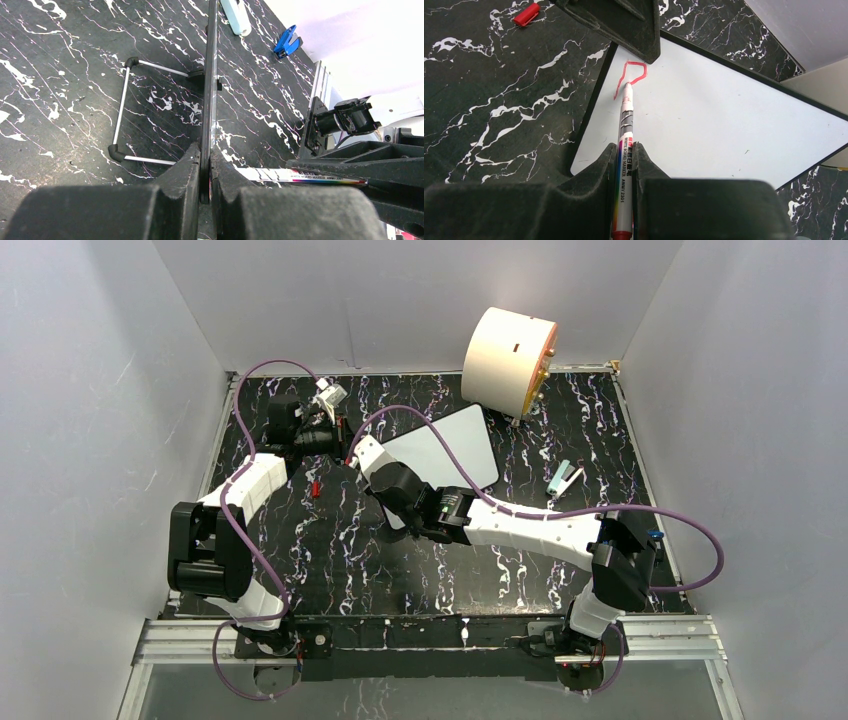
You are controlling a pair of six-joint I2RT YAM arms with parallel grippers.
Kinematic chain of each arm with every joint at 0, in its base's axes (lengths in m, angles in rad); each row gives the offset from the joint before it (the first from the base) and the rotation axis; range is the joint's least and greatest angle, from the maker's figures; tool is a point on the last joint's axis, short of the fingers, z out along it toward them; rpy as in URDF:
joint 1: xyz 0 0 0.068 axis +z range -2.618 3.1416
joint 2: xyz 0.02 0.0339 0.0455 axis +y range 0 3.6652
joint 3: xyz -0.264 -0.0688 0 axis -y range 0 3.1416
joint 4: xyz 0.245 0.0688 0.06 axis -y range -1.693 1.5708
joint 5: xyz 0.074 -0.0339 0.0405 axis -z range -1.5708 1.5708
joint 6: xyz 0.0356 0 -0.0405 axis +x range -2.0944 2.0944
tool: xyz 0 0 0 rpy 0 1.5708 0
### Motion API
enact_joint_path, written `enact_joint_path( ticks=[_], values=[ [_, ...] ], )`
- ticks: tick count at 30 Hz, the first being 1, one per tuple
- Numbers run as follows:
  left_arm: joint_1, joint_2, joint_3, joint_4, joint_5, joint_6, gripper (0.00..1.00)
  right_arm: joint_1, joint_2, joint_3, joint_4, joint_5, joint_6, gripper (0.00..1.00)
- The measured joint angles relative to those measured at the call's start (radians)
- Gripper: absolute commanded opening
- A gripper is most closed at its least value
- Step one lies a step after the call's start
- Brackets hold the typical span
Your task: Write a sentence on the whiteboard
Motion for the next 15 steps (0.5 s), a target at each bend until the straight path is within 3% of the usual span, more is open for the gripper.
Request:
enact_joint_path(
  ticks=[15],
  values=[
    [0.000,0.000,0.000,0.000,0.000,0.000,0.00,0.001,0.000,0.000,0.000,-0.023,0.000,0.00]
  ],
)
